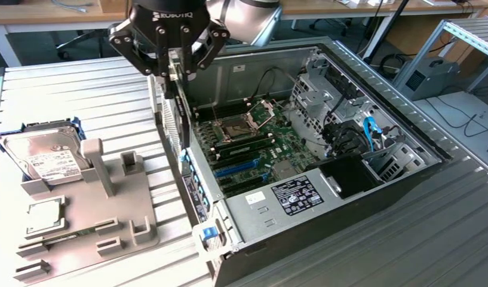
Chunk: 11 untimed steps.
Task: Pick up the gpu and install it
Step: 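Pick up the gpu and move the gpu toward the slot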
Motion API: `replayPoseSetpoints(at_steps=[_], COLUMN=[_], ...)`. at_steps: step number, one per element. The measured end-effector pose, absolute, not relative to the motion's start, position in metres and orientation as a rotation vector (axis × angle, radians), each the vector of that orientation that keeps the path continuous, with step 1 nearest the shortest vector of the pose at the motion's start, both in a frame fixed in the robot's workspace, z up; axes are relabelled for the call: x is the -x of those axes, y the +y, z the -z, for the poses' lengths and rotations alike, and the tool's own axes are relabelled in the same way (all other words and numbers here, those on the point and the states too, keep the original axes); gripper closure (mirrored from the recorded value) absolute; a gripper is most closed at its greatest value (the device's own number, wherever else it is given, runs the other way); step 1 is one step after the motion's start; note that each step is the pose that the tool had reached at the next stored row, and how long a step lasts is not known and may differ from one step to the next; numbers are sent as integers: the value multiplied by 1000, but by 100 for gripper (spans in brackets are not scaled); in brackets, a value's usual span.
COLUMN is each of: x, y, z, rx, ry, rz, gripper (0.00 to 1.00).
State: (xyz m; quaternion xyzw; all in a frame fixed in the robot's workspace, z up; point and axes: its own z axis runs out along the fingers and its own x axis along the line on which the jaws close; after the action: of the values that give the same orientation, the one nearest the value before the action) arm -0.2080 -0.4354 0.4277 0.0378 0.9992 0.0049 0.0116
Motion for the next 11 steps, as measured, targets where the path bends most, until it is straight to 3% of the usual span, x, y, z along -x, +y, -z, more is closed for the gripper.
replayPoseSetpoints(at_steps=[11], x=[176], y=[-434], z=[-426], rx=[-118], ry=[3117], rz=[-10], gripper=[74])
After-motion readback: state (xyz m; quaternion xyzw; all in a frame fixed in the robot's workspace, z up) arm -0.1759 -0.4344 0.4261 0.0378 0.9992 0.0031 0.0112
